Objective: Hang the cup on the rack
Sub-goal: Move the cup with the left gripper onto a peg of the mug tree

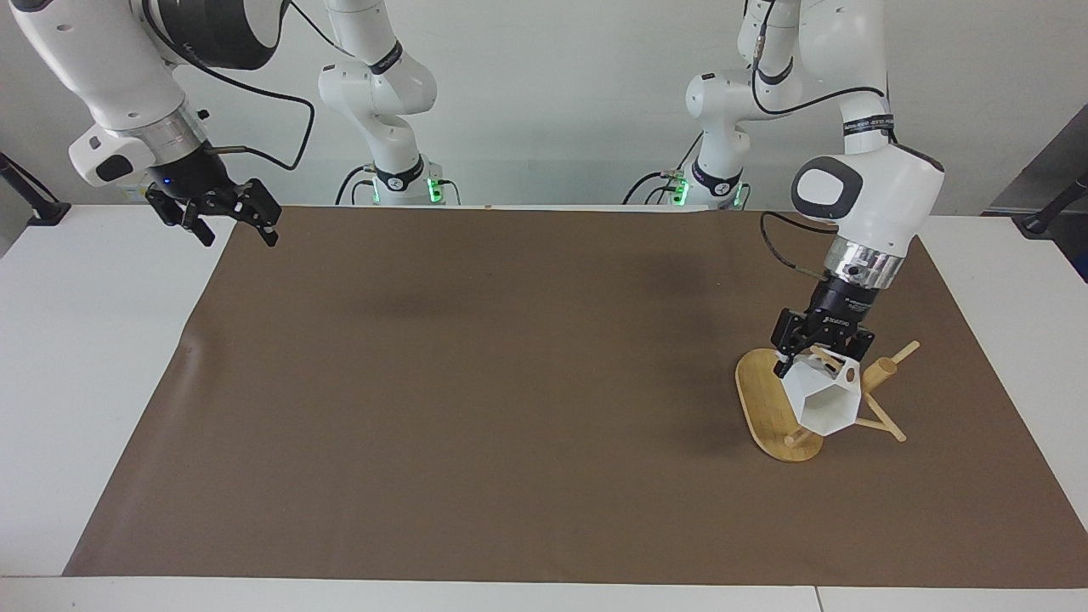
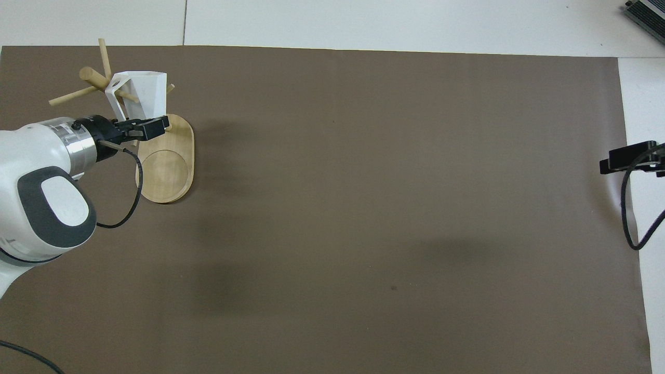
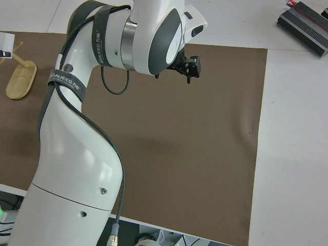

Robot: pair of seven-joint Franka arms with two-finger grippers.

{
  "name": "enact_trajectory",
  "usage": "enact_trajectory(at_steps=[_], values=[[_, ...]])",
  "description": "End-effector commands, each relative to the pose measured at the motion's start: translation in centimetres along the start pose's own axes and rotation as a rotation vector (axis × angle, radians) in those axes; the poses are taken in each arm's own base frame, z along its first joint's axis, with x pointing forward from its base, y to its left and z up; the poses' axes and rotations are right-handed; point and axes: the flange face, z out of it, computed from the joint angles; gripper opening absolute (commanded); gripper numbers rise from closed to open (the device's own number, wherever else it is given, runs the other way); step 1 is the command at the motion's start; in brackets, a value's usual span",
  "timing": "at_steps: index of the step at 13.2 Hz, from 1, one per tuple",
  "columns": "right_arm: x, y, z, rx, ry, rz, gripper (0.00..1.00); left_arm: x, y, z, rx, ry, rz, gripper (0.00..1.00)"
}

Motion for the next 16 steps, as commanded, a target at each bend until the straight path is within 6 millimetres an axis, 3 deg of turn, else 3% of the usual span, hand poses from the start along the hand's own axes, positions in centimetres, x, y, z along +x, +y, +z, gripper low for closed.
enact_trajectory(at_steps=[1,3,4,7,11,14,16], values=[[-0.6,-0.1,-0.2,-0.014,-0.006,-0.021,1.00,0.1,-0.3,0.0,-0.010,-0.003,-0.083,0.51],[-0.6,-0.1,-0.2,-0.014,-0.006,-0.021,1.00,0.4,-0.4,0.0,-0.009,0.004,-0.045,0.90],[-0.6,-0.1,-0.2,-0.014,-0.006,-0.021,1.00,0.4,-0.2,0.0,-0.010,0.010,-0.033,1.00],[-0.6,-0.1,-0.2,-0.014,-0.006,-0.021,1.00,-0.1,-0.6,-0.1,0.006,0.064,0.049,1.00],[-0.6,-0.1,-0.2,-0.014,-0.006,-0.021,1.00,-0.7,-2.2,-1.1,0.033,0.157,0.292,1.00],[-0.6,-0.1,-0.2,-0.014,-0.006,-0.021,1.00,-0.9,-3.2,-3.1,0.075,0.189,0.462,1.00],[-0.6,-0.1,-0.2,-0.014,-0.006,-0.021,1.00,-1.1,-3.2,-5.6,0.095,0.195,0.600,1.00]])
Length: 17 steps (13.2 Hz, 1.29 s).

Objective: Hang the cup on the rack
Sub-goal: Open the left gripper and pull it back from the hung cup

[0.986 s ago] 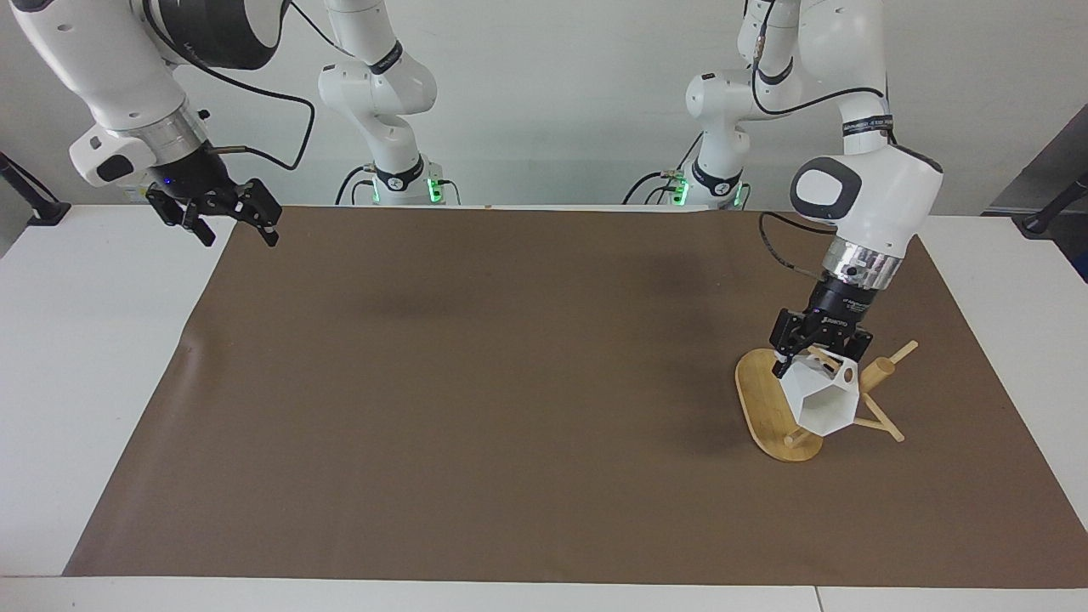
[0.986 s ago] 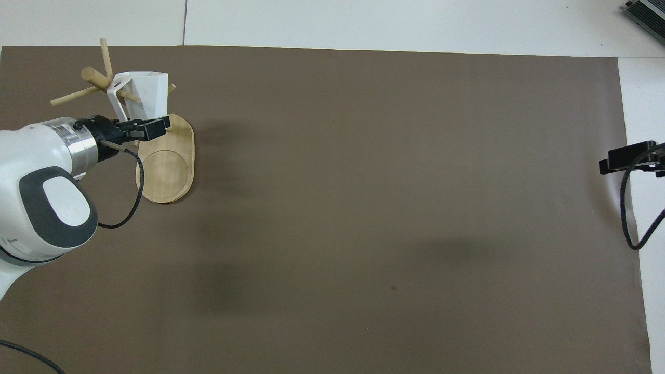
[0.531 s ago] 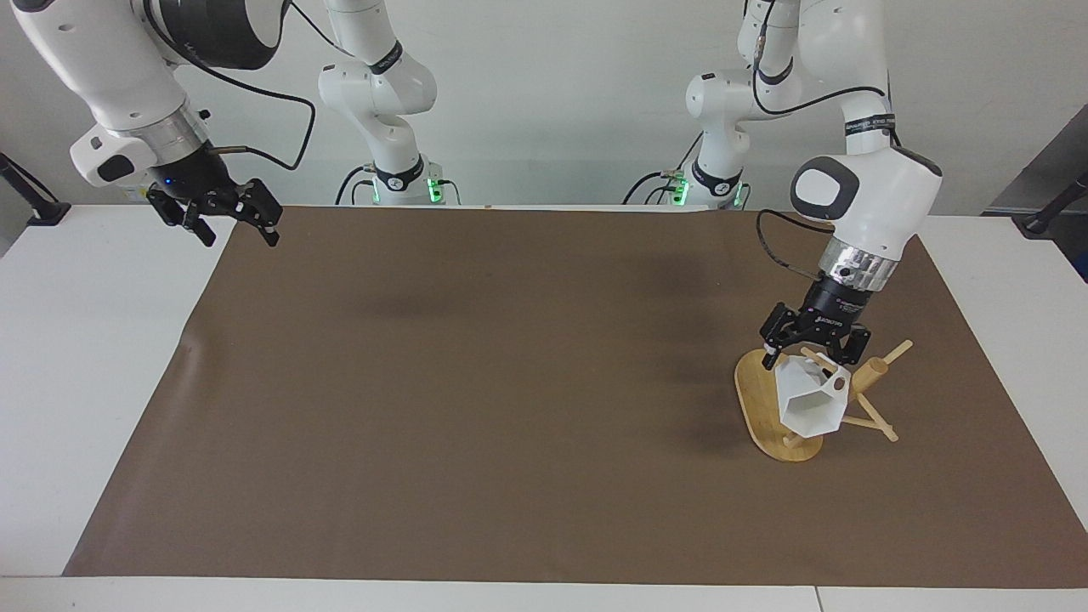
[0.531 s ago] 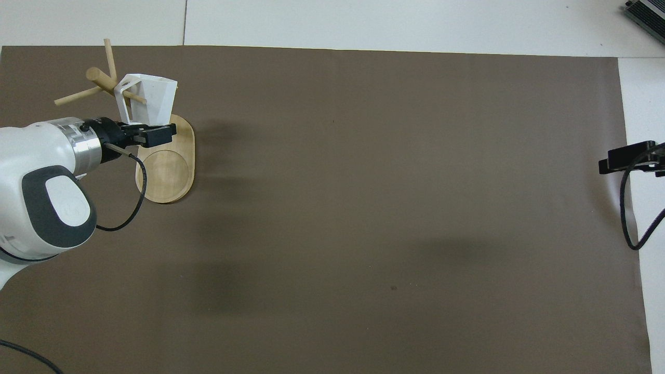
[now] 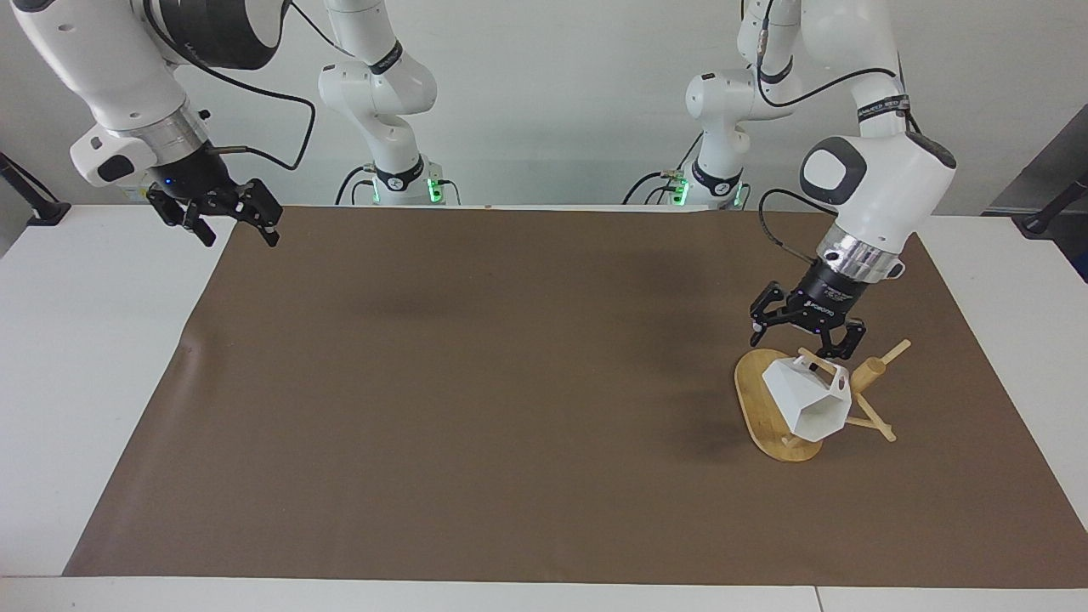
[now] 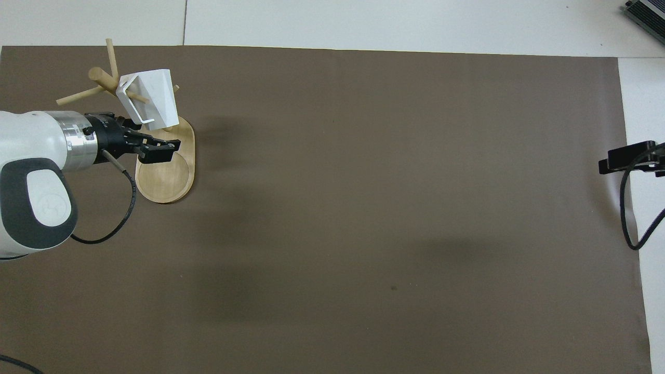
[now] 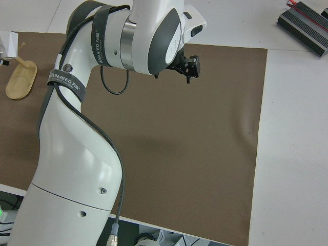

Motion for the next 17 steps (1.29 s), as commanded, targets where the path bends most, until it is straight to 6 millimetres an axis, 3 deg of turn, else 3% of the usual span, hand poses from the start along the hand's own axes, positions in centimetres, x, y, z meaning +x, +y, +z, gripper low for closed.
enact_trajectory(at_steps=[1,7,14,17], values=[[-0.6,0.0,-0.2,-0.014,-0.006,-0.019,1.00,0.7,-0.1,-4.3,0.007,0.022,0.174,1.00],[-0.6,0.0,-0.2,-0.014,-0.006,-0.019,1.00,-0.8,-1.9,-8.7,0.108,0.141,0.914,1.00],[-0.6,0.0,-0.2,-0.014,-0.006,-0.019,1.00,-0.9,-1.9,-10.9,0.293,0.295,1.829,1.00],[-0.6,0.0,-0.2,-0.014,-0.006,-0.019,1.00,0.0,-1.9,-12.2,0.456,0.292,2.217,1.00]])
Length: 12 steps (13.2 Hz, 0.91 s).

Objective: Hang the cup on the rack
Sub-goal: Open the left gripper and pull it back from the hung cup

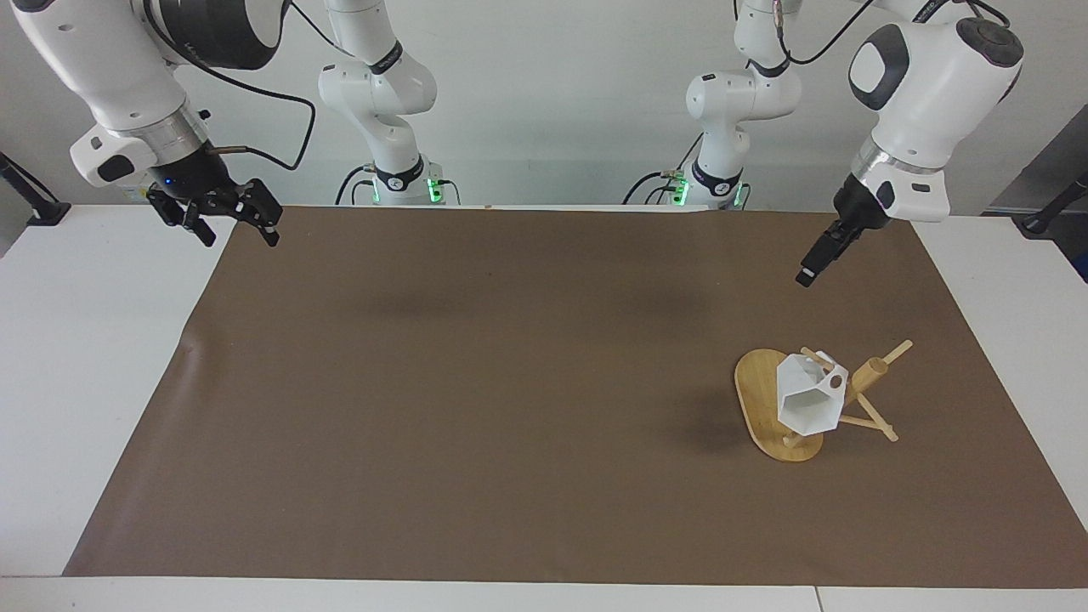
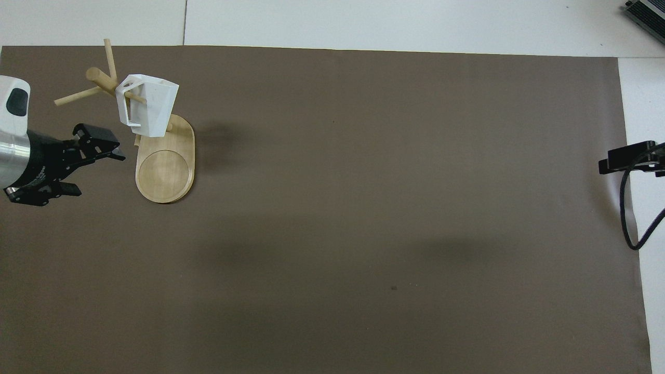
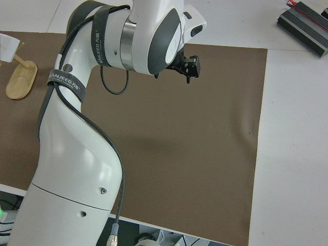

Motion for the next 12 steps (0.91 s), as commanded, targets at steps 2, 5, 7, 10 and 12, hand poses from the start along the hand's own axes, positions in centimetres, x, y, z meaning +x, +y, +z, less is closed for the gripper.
enact_trajectory(at_steps=[2,5,7,10,12], values=[[-0.6,0.0,-0.2,-0.014,-0.006,-0.019,1.00,-0.7,-2.3,-1.8,0.060,-0.078,0.405,1.00],[-0.6,0.0,-0.2,-0.014,-0.006,-0.019,1.00,-2.4,-3.5,-4.0,0.069,-0.093,0.458,1.00],[-0.6,0.0,-0.2,-0.014,-0.006,-0.019,1.00,-2.4,-3.4,-5.1,0.060,-0.063,0.463,1.00],[-0.6,0.0,-0.2,-0.014,-0.006,-0.020,1.00,-1.1,-2.6,-7.6,0.044,-0.036,0.496,1.00],[-0.6,0.0,-0.2,-0.014,-0.006,-0.019,1.00,-0.3,-2.4,-8.6,0.047,-0.044,0.496,1.00]])
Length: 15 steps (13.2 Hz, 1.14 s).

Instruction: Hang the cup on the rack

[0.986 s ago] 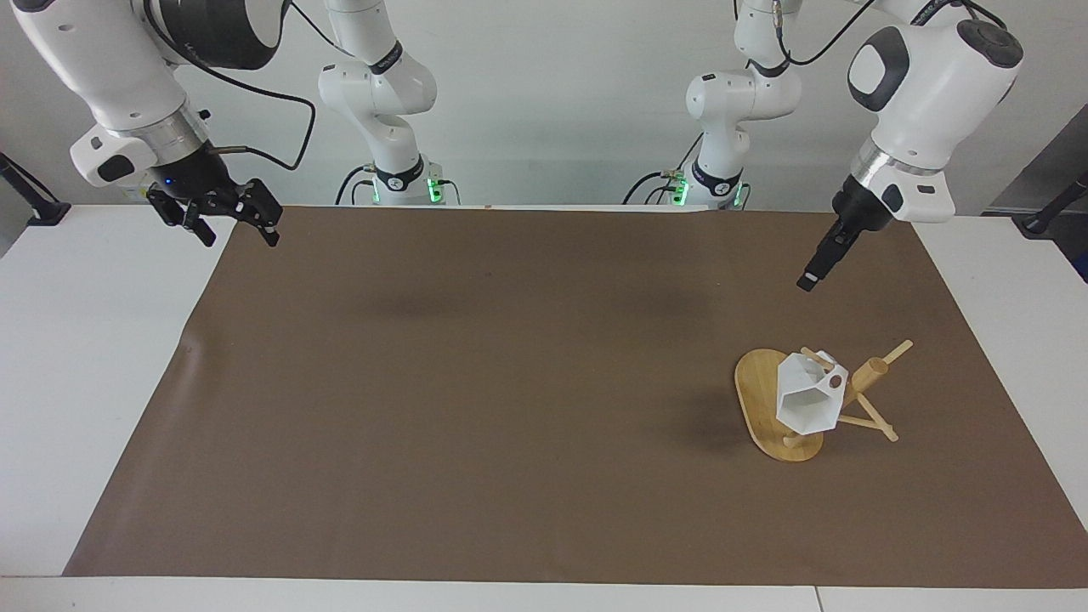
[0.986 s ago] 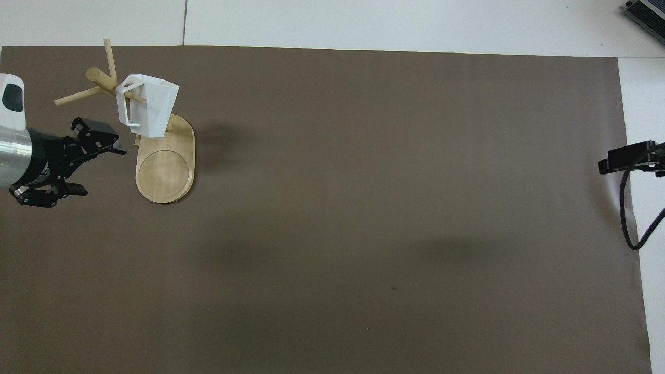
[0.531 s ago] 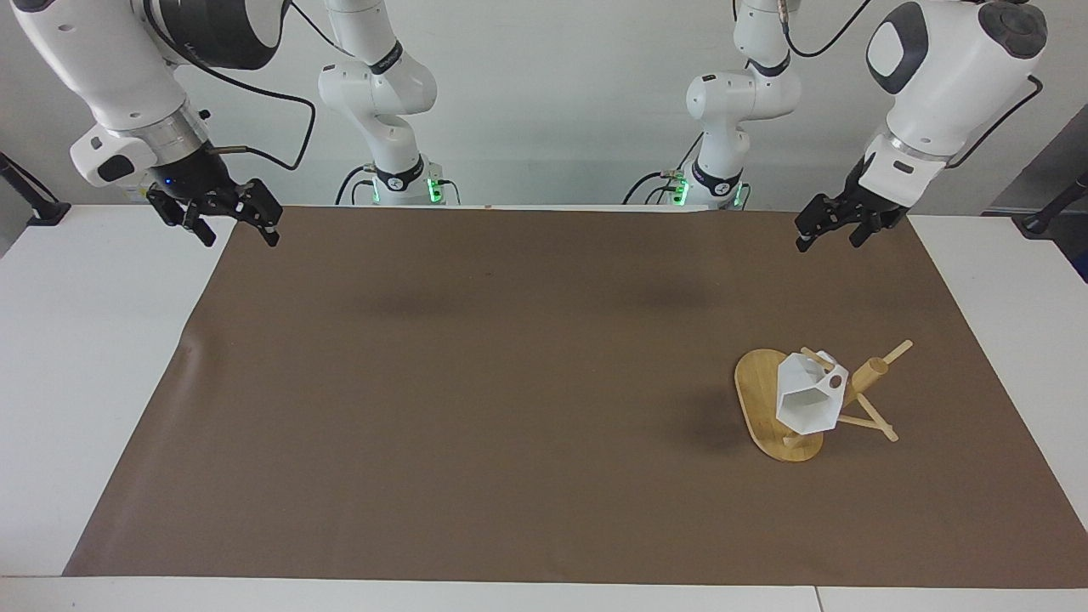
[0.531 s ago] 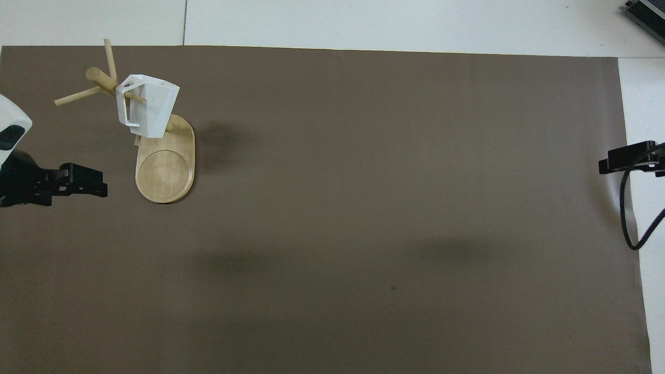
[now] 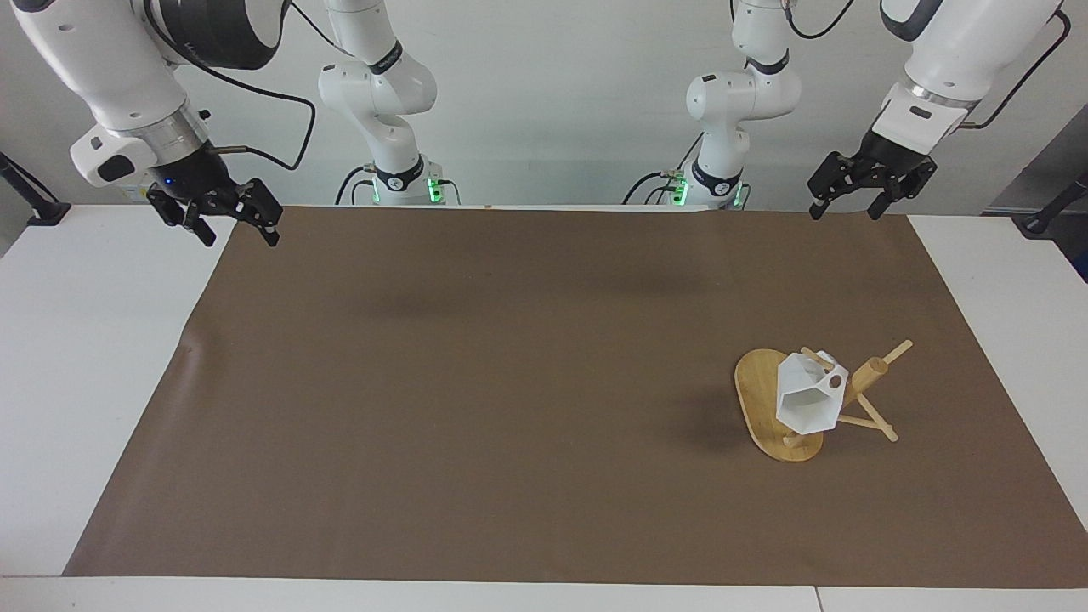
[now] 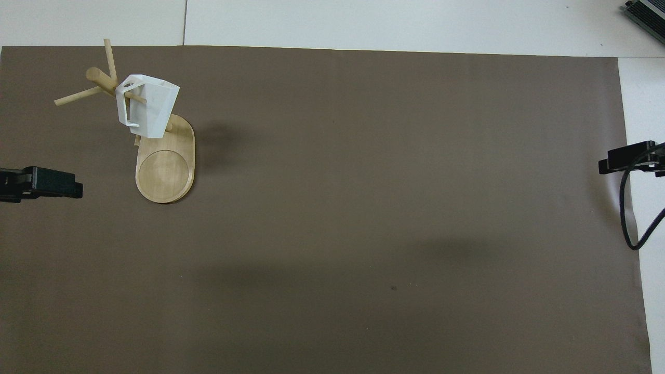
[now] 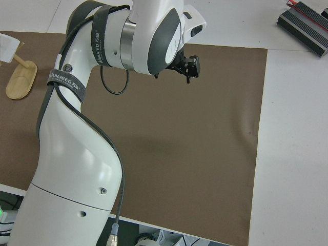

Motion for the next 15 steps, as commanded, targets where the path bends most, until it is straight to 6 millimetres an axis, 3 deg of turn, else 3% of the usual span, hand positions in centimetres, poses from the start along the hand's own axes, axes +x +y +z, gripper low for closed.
enact_trajectory(at_steps=[1,3,15], values=[[-0.6,0.1,-0.2,-0.014,-0.006,-0.018,1.00,2.0,-0.9,-1.1,0.039,-0.039,0.015,1.00],[-0.6,0.1,-0.2,-0.013,-0.008,-0.018,1.00,2.5,-1.0,-1.5,0.063,-0.041,0.019,1.00],[-0.6,0.1,-0.2,-0.014,-0.006,-0.018,1.00,0.8,0.0,0.2,0.075,-0.087,0.019,1.00]])
